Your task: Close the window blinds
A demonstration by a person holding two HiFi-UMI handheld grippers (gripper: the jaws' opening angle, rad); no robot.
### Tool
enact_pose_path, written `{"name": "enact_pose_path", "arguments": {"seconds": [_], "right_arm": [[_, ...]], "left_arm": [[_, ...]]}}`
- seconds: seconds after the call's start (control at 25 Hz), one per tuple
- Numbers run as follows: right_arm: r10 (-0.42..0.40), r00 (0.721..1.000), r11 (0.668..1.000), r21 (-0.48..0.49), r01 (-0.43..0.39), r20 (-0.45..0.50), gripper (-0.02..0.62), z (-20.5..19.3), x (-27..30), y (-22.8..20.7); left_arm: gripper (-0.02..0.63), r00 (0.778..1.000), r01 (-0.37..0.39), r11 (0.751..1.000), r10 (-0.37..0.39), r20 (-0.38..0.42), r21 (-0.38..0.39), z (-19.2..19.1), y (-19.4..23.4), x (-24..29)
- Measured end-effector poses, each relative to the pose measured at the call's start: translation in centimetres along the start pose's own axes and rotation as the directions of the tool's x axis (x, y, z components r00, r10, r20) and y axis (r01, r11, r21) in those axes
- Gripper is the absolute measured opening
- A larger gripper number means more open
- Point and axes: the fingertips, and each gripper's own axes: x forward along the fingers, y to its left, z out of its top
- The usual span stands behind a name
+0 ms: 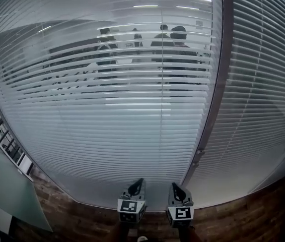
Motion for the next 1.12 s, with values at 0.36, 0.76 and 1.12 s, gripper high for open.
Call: {"name": "enact_pose_path", "arguments": {"seconds": [0.36, 0.76, 1.12], "right_arm": [[-0.052, 0.998, 0.998, -0.038, 0.053, 0.028, 0.000, 3.5, -0.2, -2.3], [-0.155, 0.978, 0.987, -0.017, 0.159, 0.137, 0.000, 7.3, 0.4, -9.1], [-0.184, 0.964, 0.979, -0.047, 0.196, 0.193, 0.023, 10.5, 1.0, -11.7]], "left_arm": [[0.000, 1.000, 0.019, 1.000, -0.019, -0.015, -0.005, 2.4, 0.3, 1.3], [0.000, 1.000, 0.016, 1.000, -0.016, -0.005, 0.014, 3.1, -1.7, 3.8], [0.000, 1.000, -0.015, 1.000, 0.015, 0.008, 0.010, 4.1, -2.2, 4.4]]}}
